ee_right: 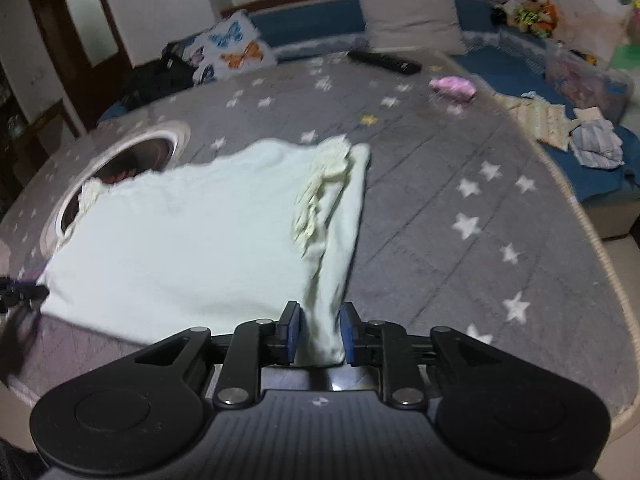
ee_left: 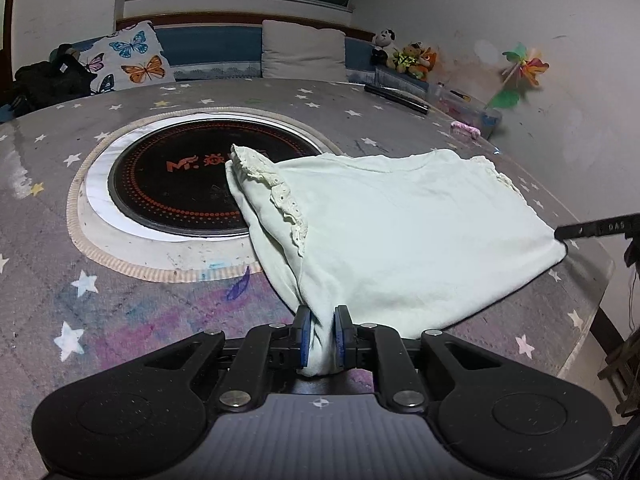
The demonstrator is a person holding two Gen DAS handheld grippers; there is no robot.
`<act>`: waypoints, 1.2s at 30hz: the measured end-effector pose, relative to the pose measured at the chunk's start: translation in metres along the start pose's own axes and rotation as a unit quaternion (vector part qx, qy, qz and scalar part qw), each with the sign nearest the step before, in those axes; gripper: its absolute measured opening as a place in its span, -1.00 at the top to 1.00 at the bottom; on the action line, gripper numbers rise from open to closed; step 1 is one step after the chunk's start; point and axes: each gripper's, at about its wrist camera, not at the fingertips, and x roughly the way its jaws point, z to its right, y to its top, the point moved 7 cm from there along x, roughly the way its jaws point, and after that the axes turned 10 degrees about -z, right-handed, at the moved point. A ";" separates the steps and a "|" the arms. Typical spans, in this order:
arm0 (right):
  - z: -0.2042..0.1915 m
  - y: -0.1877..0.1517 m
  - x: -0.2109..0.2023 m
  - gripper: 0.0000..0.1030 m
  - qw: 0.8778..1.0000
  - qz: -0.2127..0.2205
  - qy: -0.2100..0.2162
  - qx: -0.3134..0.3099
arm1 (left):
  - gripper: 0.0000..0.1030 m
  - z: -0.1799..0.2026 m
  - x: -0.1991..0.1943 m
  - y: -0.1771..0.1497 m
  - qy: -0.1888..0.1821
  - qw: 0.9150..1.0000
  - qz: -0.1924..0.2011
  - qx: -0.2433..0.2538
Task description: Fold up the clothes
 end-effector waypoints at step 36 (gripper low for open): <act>0.023 0.096 0.055 0.65 0.996 0.066 -0.049 -0.029 | 0.68 -0.012 -0.019 0.014 0.042 0.999 0.019 -0.019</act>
